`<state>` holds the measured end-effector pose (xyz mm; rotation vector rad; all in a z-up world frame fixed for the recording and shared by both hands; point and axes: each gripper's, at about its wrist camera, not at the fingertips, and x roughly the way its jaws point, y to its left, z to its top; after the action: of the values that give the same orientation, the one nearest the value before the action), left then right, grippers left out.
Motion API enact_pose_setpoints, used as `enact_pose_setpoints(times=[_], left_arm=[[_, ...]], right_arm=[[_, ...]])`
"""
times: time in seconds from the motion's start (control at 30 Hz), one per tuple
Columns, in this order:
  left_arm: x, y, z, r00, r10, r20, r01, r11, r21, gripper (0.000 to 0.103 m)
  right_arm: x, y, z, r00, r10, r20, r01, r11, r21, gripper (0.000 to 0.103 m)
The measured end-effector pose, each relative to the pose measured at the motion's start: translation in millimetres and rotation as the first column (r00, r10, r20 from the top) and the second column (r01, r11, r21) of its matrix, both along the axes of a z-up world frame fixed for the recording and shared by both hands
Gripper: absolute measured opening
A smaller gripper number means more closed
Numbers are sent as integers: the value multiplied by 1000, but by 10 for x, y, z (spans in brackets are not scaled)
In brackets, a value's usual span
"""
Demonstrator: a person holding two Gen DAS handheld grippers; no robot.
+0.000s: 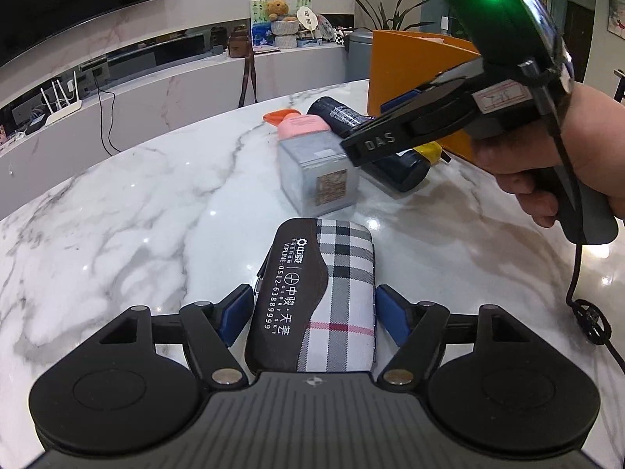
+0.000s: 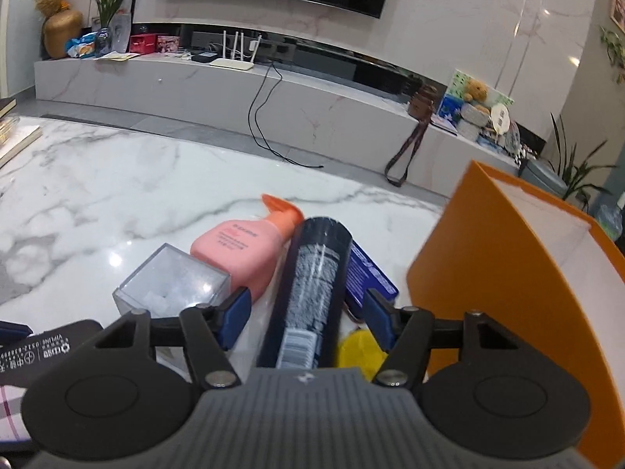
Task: Organize rigid objects
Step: 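Grasp the dark blue spray can upright with the right tool and lift it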
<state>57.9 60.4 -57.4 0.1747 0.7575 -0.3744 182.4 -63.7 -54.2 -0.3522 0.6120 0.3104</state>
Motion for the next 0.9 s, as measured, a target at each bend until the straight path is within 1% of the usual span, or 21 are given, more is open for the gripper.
enact_pose_setpoints(times=[0.07, 0.13, 0.3, 0.4, 0.43, 0.53, 0.57, 0.6, 0.63, 0.83, 0.9], left_arm=[[9, -10, -3, 1000, 4, 6, -4, 1000, -2, 87], [20, -19, -10, 1000, 5, 16, -5, 1000, -5, 88], [46, -25, -13, 1000, 11, 22, -11, 1000, -5, 88], [52, -33, -17, 1000, 13, 25, -12, 1000, -5, 88], [57, -38, -19, 1000, 14, 26, -13, 1000, -7, 88], [72, -51, -26, 999, 15, 30, -14, 1000, -9, 88], [80, -59, -25, 999, 16, 31, -16, 1000, -10, 87], [86, -70, -24, 999, 15, 32, -14, 1000, -13, 83], [90, -75, -21, 999, 11, 32, -10, 1000, -19, 81], [62, -117, -4, 999, 1, 36, -1, 1000, 0, 80], [38, -129, 7, 999, -1, 44, 1, 1000, 19, 79]], right_arm=[[50, 5, -6, 1000, -2, -13, 2, 1000, 18, 65], [97, -12, -10, 1000, -6, -26, 7, 1000, 29, 59], [150, -136, -46, 996, -36, -76, 41, 998, 56, 54], [138, -90, -107, 997, -22, -74, 24, 999, 24, 55], [135, -70, -129, 997, -10, -79, 12, 999, 29, 51], [132, -5, -168, 997, 15, -71, -13, 1000, 27, 50], [130, 7, -168, 998, 16, -68, -15, 1000, 21, 49], [137, 10, -163, 997, 16, -70, -15, 1000, 22, 47], [143, 4, -162, 997, 16, -75, -14, 999, 29, 44], [168, -43, -131, 994, 20, -111, -13, 998, 62, 43], [169, -60, -118, 992, 19, -126, -9, 997, 77, 43]])
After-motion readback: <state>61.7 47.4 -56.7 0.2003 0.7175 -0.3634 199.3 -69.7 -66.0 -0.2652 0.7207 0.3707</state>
